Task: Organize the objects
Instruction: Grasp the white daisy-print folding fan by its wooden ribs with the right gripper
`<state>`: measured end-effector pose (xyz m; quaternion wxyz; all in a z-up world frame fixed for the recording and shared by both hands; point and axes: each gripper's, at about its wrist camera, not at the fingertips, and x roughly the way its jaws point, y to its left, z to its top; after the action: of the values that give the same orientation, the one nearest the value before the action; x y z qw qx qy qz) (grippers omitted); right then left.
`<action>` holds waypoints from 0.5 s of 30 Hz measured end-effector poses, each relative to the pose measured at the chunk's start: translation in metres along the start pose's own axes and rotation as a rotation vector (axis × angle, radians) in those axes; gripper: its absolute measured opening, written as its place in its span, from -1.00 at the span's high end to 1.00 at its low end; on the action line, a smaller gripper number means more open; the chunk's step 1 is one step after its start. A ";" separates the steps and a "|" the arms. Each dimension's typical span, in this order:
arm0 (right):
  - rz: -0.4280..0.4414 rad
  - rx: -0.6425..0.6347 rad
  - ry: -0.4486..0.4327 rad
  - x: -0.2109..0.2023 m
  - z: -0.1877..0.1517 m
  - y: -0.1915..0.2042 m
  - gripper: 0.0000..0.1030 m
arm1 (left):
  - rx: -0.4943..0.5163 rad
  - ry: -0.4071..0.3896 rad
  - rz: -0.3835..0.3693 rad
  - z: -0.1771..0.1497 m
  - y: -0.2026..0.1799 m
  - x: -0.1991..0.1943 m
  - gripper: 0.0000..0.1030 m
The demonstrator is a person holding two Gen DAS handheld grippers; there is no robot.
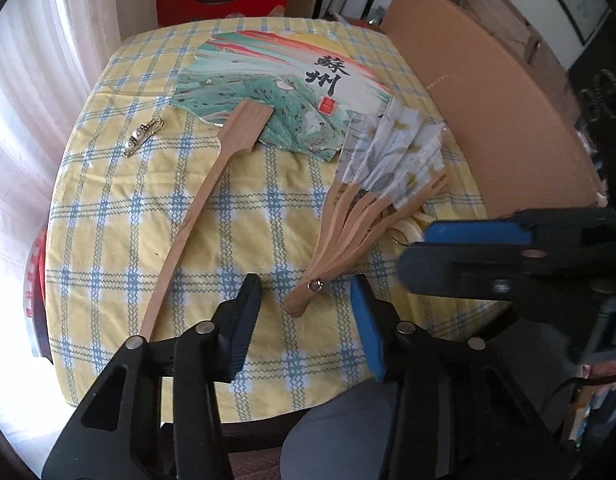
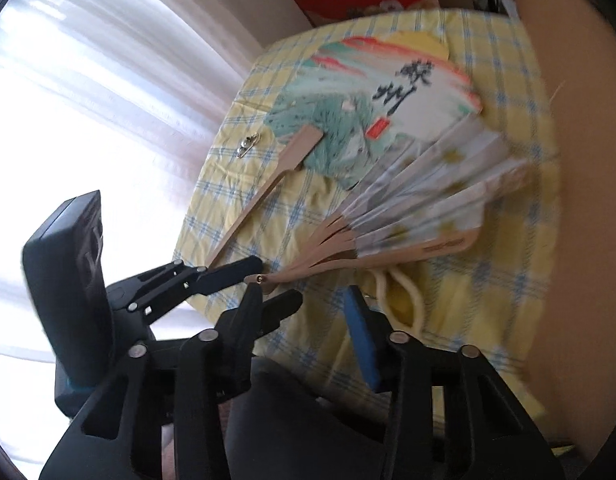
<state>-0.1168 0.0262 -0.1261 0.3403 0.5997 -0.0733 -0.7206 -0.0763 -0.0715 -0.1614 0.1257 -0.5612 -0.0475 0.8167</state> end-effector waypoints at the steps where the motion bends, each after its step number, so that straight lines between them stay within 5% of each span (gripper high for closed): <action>1: 0.008 0.013 -0.006 0.002 0.000 -0.001 0.25 | -0.005 0.000 -0.013 -0.001 0.001 -0.001 0.26; 15: 0.021 0.110 0.013 0.034 0.006 -0.001 0.28 | -0.007 0.014 -0.132 -0.004 -0.004 -0.004 0.31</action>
<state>-0.1239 0.0052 -0.1525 0.3151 0.6211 -0.1169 -0.7080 -0.0706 -0.0688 -0.1586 0.1778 -0.5628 -0.0863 0.8026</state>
